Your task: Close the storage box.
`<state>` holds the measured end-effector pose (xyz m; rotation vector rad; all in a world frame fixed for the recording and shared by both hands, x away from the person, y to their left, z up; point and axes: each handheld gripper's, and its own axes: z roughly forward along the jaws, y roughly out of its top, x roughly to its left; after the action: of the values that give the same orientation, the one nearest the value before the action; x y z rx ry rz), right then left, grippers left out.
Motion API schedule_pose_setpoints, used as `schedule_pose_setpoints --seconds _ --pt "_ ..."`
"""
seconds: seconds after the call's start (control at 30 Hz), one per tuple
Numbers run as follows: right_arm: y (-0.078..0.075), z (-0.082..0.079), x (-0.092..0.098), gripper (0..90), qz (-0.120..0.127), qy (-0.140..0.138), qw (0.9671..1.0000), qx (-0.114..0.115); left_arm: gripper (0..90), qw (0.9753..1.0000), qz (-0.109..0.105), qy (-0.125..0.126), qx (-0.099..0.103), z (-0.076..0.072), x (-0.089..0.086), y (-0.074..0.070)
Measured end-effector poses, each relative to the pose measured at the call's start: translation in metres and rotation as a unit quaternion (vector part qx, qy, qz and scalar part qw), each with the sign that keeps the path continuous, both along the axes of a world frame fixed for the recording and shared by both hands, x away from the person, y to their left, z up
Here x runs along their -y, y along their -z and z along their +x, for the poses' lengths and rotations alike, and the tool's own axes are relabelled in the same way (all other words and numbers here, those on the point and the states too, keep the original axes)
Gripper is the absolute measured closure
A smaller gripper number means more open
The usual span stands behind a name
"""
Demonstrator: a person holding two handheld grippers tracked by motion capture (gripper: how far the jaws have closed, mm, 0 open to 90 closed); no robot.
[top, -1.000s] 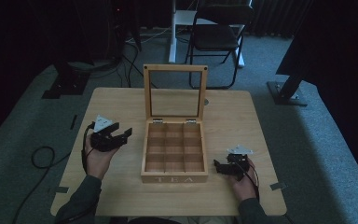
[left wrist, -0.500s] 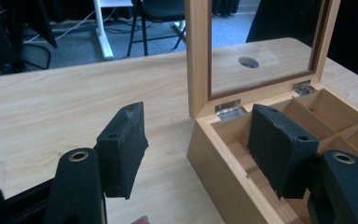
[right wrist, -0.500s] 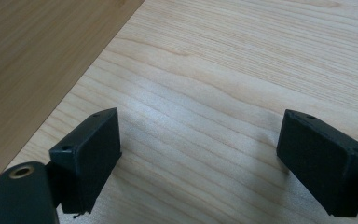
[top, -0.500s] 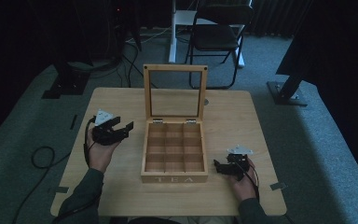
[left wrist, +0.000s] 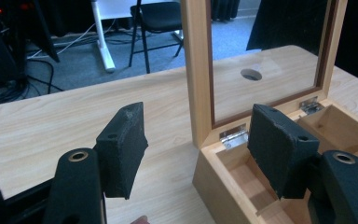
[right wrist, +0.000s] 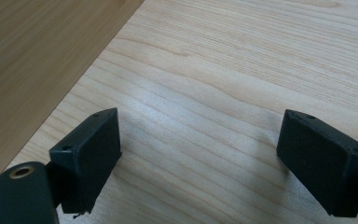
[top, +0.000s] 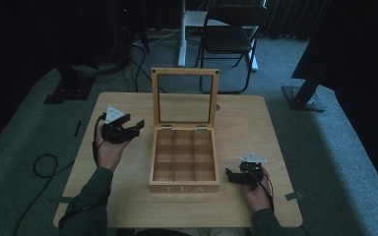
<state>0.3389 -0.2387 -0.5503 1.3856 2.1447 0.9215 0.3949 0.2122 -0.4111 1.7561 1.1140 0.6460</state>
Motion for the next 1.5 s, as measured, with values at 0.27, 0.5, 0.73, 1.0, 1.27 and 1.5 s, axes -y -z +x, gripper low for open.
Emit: schedule_pose_setpoints --seconds 0.27,0.5,0.73,1.0,1.27,1.5 --pt "0.0 0.0 0.0 13.0 0.0 0.0 1.0 0.0 37.0 0.9999 0.002 0.005 -0.01 0.014 0.007 -0.004" --pt "0.0 0.0 0.0 13.1 0.0 0.0 1.0 0.0 38.8 1.0 0.004 -0.002 -0.007 0.024 0.01 -0.005" --pt "0.0 0.0 0.0 13.1 0.0 0.0 1.0 0.0 39.3 0.9999 0.012 -0.007 -0.01 0.034 0.013 -0.007" --pt "0.0 0.0 0.0 13.0 0.0 0.0 1.0 0.0 39.3 0.9998 0.014 -0.007 -0.013 0.045 0.016 -0.007" --pt "0.0 0.0 0.0 13.0 0.0 0.0 1.0 0.0 38.5 0.9998 0.012 -0.003 -0.017 0.058 0.021 -0.005" --pt "0.0 0.0 0.0 13.0 0.0 0.0 1.0 0.0 37.5 0.9995 0.023 0.004 -0.021 0.068 0.028 -0.004"
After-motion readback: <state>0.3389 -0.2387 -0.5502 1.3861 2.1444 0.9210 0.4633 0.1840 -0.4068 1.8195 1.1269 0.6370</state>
